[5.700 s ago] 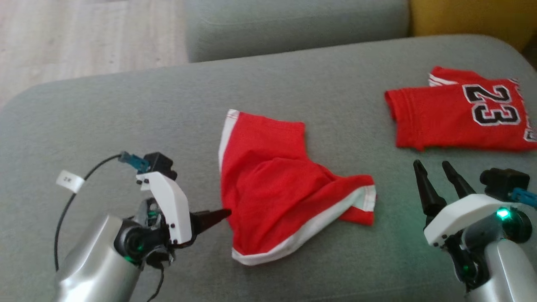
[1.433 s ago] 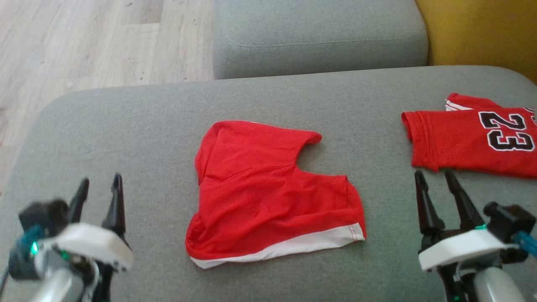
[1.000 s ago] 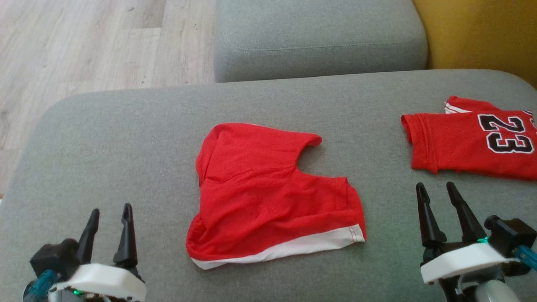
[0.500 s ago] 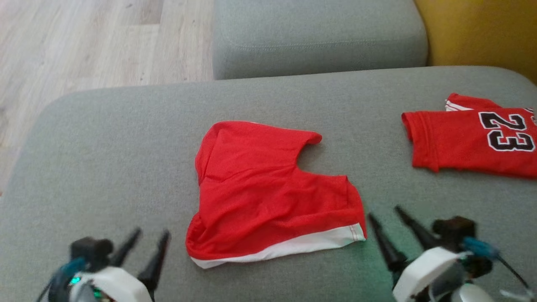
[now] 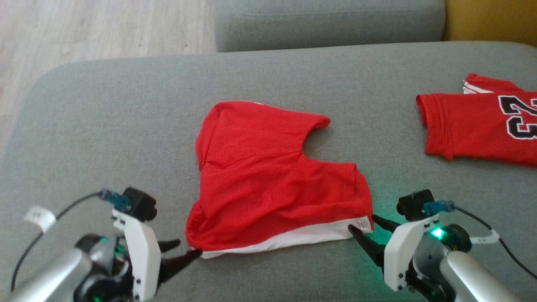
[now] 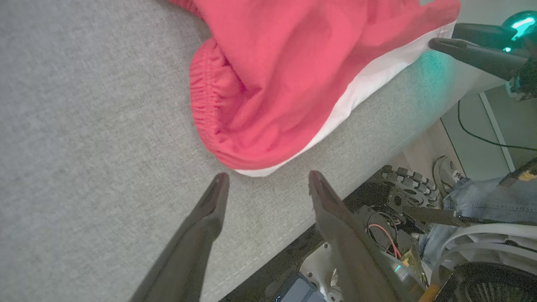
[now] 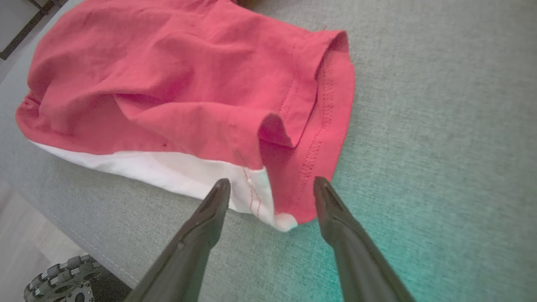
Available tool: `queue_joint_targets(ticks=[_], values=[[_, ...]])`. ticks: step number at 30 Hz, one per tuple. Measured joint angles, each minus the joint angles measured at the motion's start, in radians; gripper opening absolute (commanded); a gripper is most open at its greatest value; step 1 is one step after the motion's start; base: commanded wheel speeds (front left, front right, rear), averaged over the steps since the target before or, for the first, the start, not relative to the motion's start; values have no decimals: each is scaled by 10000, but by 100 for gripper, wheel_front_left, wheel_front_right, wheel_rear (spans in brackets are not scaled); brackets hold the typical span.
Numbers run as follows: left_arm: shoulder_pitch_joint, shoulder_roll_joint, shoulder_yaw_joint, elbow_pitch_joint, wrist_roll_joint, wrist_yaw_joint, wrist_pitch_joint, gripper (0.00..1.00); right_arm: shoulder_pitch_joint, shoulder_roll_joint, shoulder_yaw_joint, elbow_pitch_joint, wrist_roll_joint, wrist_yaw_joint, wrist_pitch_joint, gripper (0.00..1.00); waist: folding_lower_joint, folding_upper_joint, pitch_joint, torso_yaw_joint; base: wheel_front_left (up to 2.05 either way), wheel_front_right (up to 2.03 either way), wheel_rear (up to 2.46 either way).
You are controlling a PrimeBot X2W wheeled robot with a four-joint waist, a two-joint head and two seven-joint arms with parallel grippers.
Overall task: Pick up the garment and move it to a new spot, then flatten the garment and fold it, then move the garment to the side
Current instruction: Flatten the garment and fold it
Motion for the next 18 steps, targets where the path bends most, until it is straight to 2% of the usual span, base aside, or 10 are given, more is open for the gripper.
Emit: queue_joint_targets(ticks=[3,8,18], values=[[-885,339,-802,173,-422,0,44,100,-261,-123,351,182,253,0,81,100,0,0,168,-29,0,0,0],[-1950,594,-2121,732,-857,0,-46,100,-626,-198,767,355,566,0,36,100,0,0,322,-171,0,0,0],[-3241,757,-4050,1900,-1651,0,-961,100,-1280,-222,1645,583,968,0,-516,100,0,0,662,-410,0,0,0]])
